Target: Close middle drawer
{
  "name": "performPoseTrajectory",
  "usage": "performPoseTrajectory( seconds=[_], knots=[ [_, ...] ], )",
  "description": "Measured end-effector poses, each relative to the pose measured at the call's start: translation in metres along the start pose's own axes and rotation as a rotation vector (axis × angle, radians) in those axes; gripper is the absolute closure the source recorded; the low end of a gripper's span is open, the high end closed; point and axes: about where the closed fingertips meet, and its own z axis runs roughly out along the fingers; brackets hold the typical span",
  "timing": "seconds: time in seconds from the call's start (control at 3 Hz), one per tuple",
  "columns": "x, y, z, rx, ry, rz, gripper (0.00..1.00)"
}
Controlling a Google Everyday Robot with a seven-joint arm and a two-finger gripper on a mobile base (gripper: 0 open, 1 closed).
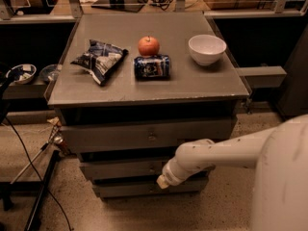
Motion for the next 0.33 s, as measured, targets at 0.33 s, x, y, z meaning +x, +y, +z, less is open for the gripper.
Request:
performPoseTrajectory(
  seconds=[0.33],
  knots=[
    [0.0063, -0.0014, -0.0020, -0.003, 0.009, 0.016, 0.81]
  ],
)
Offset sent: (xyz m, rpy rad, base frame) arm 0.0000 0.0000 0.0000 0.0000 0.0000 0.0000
